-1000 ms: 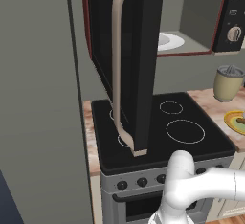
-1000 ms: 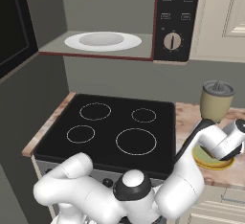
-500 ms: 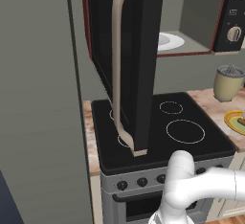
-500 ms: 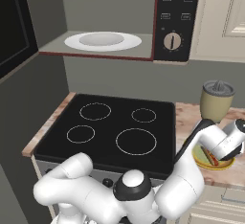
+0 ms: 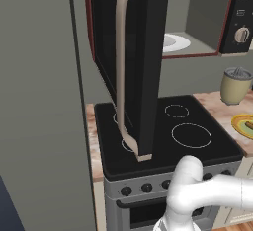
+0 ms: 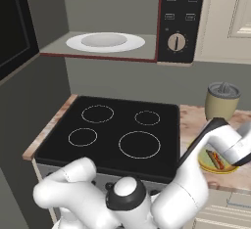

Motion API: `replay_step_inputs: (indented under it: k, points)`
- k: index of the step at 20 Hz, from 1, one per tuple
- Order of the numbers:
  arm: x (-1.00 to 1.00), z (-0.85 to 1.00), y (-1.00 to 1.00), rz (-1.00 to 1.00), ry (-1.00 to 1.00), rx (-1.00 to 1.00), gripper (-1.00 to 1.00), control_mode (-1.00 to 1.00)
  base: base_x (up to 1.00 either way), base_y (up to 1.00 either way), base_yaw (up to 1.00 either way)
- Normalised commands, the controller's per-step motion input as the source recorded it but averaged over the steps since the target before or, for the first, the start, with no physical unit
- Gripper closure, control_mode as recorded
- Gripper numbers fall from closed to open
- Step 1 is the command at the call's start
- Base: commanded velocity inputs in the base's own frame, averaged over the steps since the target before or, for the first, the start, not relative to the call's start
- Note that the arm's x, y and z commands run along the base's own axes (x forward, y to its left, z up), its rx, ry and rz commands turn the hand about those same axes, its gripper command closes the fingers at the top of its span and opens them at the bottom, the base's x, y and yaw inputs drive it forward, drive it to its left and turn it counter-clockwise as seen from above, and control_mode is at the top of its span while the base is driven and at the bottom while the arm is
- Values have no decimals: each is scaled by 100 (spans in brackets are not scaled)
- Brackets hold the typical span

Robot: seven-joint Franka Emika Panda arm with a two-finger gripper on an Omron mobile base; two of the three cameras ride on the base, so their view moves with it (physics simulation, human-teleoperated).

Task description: Pick the hot dog from the microwave and place it on plate located on the counter.

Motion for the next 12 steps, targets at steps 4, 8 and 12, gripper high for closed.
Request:
replay_step_inputs:
  k: [4,8,12]
  points:
    - [-44,41,84,0,4,-3,-100,-100,0,0,0]
    - [-22,16,100,0,6,-3,-100,-100,0,0,0]
    - [-19,23,100,0,4,-1,-100,-100,0,0,0]
